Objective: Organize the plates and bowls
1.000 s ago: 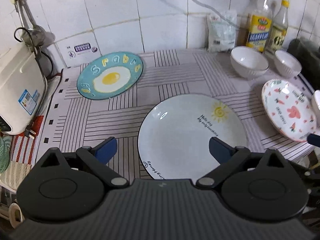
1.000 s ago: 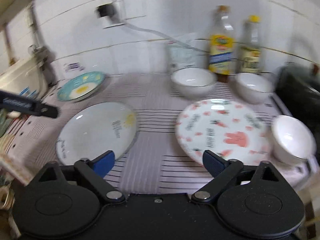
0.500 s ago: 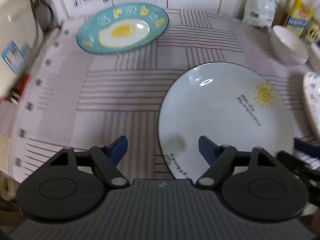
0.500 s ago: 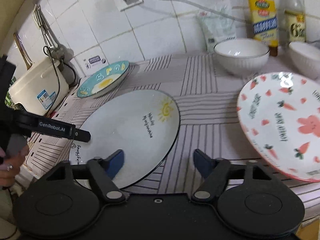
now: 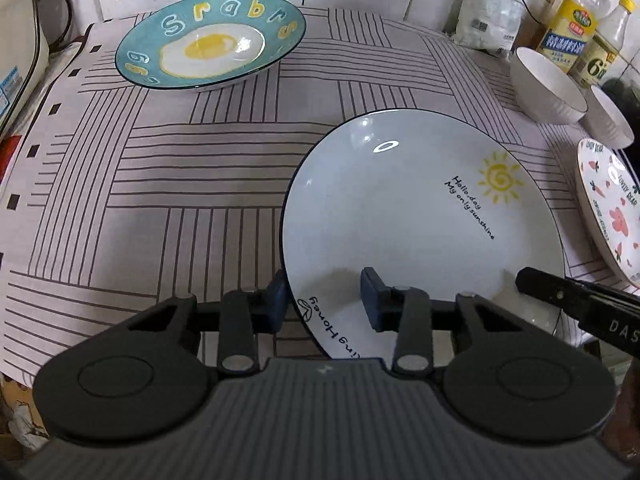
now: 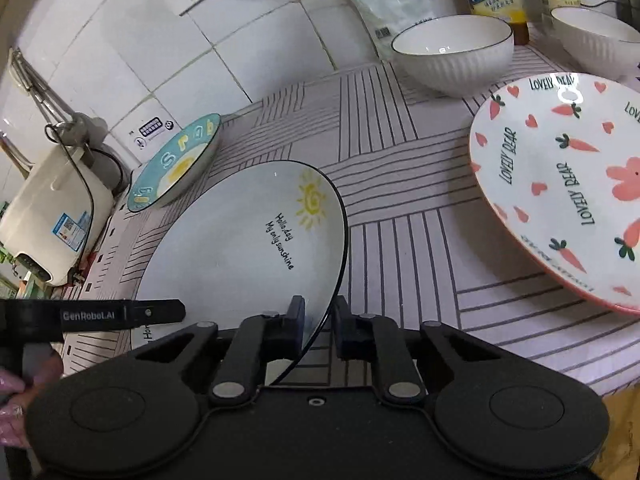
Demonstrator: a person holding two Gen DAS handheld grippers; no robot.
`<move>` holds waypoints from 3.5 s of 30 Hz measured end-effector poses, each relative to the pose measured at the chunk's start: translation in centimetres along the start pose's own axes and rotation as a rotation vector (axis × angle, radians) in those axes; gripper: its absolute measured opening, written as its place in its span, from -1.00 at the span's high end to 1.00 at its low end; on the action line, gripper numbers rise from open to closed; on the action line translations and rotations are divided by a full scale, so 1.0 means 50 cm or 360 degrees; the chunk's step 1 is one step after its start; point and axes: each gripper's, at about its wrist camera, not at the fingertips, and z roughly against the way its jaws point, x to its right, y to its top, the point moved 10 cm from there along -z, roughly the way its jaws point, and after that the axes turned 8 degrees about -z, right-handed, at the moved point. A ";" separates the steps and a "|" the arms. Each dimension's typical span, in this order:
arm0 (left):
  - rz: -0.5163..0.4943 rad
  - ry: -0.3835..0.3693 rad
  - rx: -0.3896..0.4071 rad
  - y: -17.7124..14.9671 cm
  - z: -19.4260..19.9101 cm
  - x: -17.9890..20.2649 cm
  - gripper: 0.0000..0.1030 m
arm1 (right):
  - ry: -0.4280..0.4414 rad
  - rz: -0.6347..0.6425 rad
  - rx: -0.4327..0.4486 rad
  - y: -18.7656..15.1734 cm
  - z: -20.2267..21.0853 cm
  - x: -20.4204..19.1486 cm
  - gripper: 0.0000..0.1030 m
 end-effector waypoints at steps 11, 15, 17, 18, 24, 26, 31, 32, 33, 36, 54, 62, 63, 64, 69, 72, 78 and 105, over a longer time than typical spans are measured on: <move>-0.0180 0.0035 0.0050 0.004 0.010 0.012 0.28 | 0.0098 0.0027 0.0017 0.001 -0.001 0.004 0.64; -0.0204 0.0003 0.0042 0.013 0.014 0.011 0.28 | 0.0078 0.0030 0.0034 0.006 0.007 -0.002 0.62; -0.0214 -0.0012 0.0047 0.023 0.014 0.014 0.28 | 0.0085 0.0035 0.0046 0.010 0.012 -0.003 0.61; -0.0230 -0.0009 0.0063 0.027 0.017 0.018 0.28 | 0.0091 0.0034 0.0058 0.015 0.015 -0.003 0.61; -0.0268 -0.0010 0.0142 0.085 0.009 0.037 0.28 | 0.0095 0.0068 0.0150 0.062 0.025 0.003 0.60; -0.0291 -0.0019 0.0167 0.109 0.001 0.042 0.28 | 0.0098 0.0076 0.0173 0.083 0.019 0.006 0.60; -0.0363 -0.0042 0.0219 0.173 -0.024 0.047 0.28 | 0.0134 0.0046 0.0214 0.139 -0.002 0.019 0.58; -0.0367 -0.0047 0.0222 0.182 -0.028 0.048 0.28 | 0.0132 0.0041 0.0221 0.150 -0.006 0.021 0.57; -0.0370 -0.0056 0.0225 0.191 -0.033 0.045 0.28 | 0.0125 0.0050 0.0233 0.160 -0.011 0.020 0.57; -0.0354 -0.0066 0.0225 0.213 -0.059 0.037 0.28 | 0.0114 0.0069 0.0247 0.189 -0.027 0.015 0.57; -0.0235 -0.0049 0.0120 0.257 -0.148 -0.003 0.26 | -0.0081 0.0144 0.0132 0.192 -0.117 0.008 0.43; -0.0194 0.0005 0.0244 0.252 -0.074 0.011 0.18 | 0.0032 0.0179 0.0125 0.182 -0.060 0.003 0.18; -0.0205 -0.0005 0.0245 0.249 -0.065 0.019 0.17 | 0.0058 0.0164 0.0137 0.180 -0.041 0.002 0.11; -0.0219 -0.0014 0.0252 0.246 -0.054 0.028 0.15 | 0.0062 0.0164 0.0156 0.178 -0.019 0.001 0.10; -0.0282 -0.0004 0.0302 0.230 -0.001 0.083 -0.01 | 0.0066 0.0243 0.0269 0.171 0.076 0.003 -0.34; -0.0339 -0.0008 0.0323 0.227 0.026 0.122 -0.03 | 0.0054 0.0342 0.0295 0.157 0.113 0.027 -0.42; -0.0483 -0.0125 0.0306 0.207 0.052 0.234 -0.11 | -0.0059 0.0330 0.0370 0.136 0.202 0.097 -0.57; -0.0733 -0.0237 0.0105 0.132 -0.100 0.483 -0.72 | -0.0421 -0.0216 0.0740 0.089 0.279 0.354 -0.74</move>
